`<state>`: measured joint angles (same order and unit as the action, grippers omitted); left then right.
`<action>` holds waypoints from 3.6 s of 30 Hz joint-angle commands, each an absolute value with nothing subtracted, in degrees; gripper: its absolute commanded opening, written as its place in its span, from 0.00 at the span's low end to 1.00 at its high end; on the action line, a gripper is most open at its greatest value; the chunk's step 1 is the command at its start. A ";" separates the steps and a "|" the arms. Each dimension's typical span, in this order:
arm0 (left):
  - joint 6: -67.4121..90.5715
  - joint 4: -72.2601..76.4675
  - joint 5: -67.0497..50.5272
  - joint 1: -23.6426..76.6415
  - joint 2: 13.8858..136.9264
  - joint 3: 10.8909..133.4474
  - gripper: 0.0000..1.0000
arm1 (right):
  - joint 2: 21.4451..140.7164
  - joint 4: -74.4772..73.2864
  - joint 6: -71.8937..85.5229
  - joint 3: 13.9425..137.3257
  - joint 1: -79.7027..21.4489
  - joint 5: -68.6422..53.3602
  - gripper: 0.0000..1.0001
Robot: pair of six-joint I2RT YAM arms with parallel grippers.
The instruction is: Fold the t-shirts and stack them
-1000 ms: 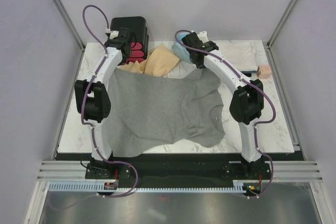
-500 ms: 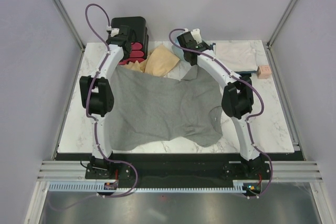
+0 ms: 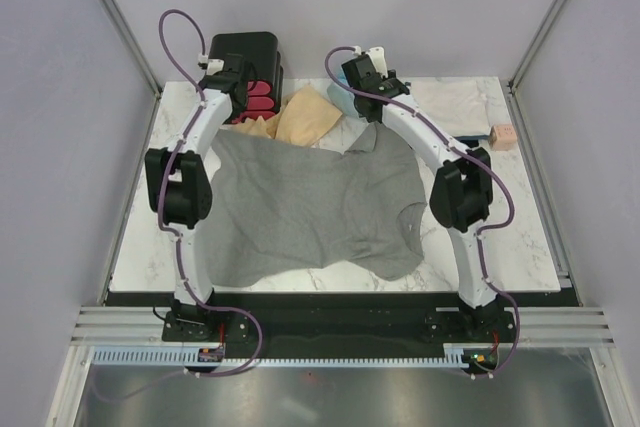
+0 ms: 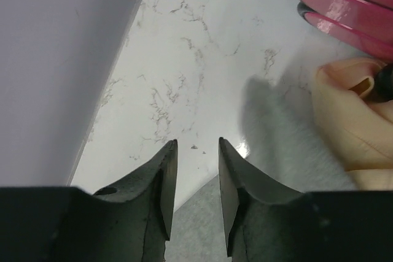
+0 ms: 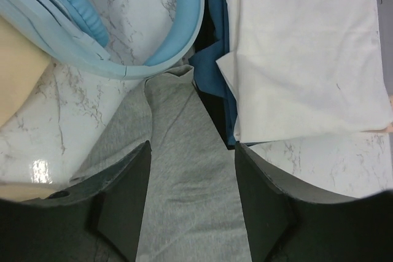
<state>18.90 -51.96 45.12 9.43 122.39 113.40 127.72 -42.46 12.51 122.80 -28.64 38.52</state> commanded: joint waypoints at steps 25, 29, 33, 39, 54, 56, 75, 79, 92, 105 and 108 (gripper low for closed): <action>31.64 -55.98 32.43 12.13 75.06 69.70 0.45 | 98.59 -44.20 16.62 100.48 -32.52 6.27 0.59; 32.25 -56.34 31.47 13.10 73.39 67.94 0.44 | 108.17 -44.39 15.99 113.27 -32.52 1.86 0.60; 31.73 -55.46 30.41 13.36 73.39 65.75 0.44 | 120.74 -45.44 21.34 126.10 -32.43 -5.34 0.60; 30.24 -53.79 27.78 13.36 72.86 65.56 0.43 | 133.76 -41.76 24.96 136.93 -32.26 -10.97 0.64; 27.95 -59.50 31.38 13.36 74.44 72.76 0.40 | 141.68 -20.67 33.57 127.71 -29.27 -15.91 0.77; 28.04 -59.76 31.73 13.36 75.84 73.65 0.40 | 144.03 -20.56 33.84 129.45 -29.01 -16.43 0.79; 30.94 -62.75 31.46 13.80 79.72 74.00 0.35 | 158.02 -13.21 44.64 137.28 -27.60 -27.15 0.82; 31.11 -63.54 32.08 13.80 79.89 74.27 0.34 | 160.92 -9.94 48.69 139.65 -27.86 -27.42 0.80; 32.61 -65.48 32.17 13.80 79.01 72.69 0.34 | 157.42 5.18 55.89 132.10 -28.65 -25.05 0.00; 35.33 -65.39 30.41 15.12 78.05 70.05 0.34 | 145.46 11.95 56.52 133.41 -28.56 -23.29 0.00; 35.86 -65.30 30.32 15.47 77.44 69.52 0.34 | 144.06 12.48 56.60 134.99 -28.56 -23.55 0.00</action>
